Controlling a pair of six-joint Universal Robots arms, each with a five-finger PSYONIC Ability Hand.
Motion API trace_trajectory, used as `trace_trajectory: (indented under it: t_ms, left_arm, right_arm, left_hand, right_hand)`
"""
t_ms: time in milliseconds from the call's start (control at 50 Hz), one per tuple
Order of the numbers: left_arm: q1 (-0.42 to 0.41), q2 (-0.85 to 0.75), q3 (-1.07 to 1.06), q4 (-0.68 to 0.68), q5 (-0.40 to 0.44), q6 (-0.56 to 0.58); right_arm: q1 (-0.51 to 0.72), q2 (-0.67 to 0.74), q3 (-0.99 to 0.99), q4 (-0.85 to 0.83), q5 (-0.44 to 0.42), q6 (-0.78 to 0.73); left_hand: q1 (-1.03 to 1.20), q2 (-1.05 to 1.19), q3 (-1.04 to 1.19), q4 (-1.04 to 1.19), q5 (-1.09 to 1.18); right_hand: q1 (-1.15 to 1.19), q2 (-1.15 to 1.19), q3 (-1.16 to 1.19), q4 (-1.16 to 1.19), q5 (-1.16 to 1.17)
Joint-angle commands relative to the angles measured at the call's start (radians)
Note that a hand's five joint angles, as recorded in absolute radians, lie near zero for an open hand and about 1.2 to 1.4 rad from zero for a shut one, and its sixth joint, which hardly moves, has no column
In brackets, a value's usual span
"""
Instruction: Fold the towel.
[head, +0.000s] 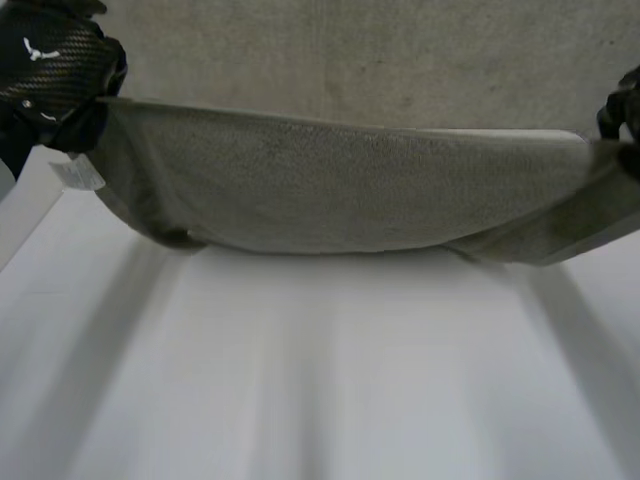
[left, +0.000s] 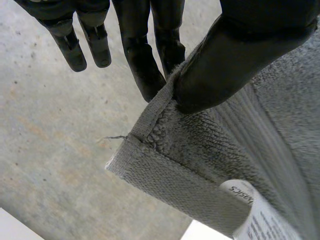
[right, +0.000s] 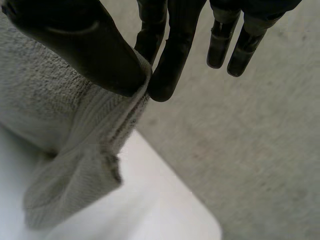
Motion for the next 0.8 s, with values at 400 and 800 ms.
trace_trajectory:
  t_ms: [400, 800]
  left_arm:
    - [0.093, -0.093, -0.009, -0.029, 0.06, 0.011]
    - [-0.046, -0.455, 0.485, 0.259, -0.074, -0.07]
  right_arm:
    - [0.115, 0.063, -0.038, -0.014, 0.014, -0.214]
    - [0.358, 0.324, -0.39, -0.537, 0.264, -0.145]
  left_hand:
    - [0.154, 0.055, -0.049, -0.055, 0.081]
    - [0.154, 0.055, -0.049, -0.055, 0.081]
  right_hand:
    - [0.097, 0.052, -0.052, -0.071, 0.048]
    - [0.097, 0.052, -0.052, -0.071, 0.048]
